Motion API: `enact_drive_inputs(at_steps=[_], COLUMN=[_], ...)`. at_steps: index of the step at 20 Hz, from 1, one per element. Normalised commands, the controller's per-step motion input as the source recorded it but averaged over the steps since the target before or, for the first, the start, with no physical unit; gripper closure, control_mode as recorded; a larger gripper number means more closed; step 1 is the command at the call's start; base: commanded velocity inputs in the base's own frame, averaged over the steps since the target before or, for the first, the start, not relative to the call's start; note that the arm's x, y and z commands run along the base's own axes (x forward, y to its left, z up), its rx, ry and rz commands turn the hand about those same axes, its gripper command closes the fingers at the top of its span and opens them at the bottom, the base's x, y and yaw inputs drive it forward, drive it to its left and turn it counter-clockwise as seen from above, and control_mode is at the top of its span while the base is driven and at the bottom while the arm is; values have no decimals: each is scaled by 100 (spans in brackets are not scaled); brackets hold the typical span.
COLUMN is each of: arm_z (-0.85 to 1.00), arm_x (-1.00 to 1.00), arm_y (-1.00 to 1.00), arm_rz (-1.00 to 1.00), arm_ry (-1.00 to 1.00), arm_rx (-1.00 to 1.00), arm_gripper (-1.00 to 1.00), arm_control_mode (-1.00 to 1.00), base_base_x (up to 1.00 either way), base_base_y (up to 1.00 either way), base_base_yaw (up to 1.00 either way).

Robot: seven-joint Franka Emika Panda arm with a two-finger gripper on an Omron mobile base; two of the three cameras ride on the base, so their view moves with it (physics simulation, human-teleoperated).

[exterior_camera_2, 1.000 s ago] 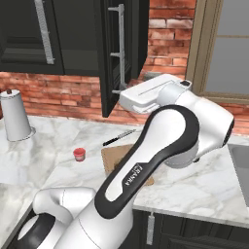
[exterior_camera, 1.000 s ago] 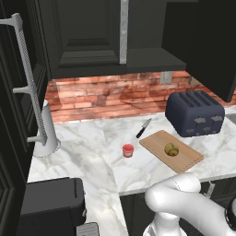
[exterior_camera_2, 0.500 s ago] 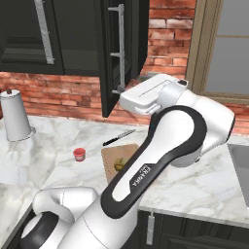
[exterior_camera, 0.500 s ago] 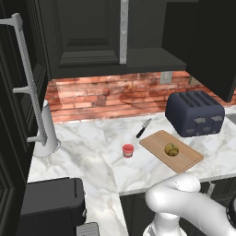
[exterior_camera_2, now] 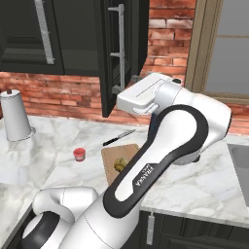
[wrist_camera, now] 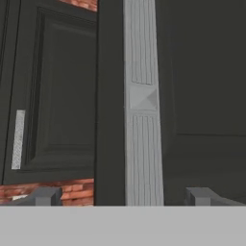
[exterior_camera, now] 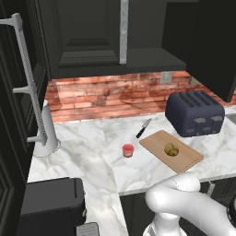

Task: Pick the bread, place it on the cutting board, pick the jam, place it on the counter, and close the cabinet.

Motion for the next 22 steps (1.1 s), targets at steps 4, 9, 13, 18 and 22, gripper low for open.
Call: enact_drive_inputs(at_steps=[4,9,13,18,22], arm_z=[0,0,0,0,-1], arm_x=[0,0,2,13,15], arm_y=[10,0,0,0,0], arm_rz=[0,0,0,0,0], arm_ry=[0,0,0,0,0], arm_rx=[0,0,0,0,0], arm_gripper=[-100,-100,-100,-100,-100], arm_control_mode=[-100,-100,-100,-100,-100], base_base_x=[0,0,0,0,0], base_base_y=[0,0,0,0,0], base_base_yaw=[0,0,0,0,0])
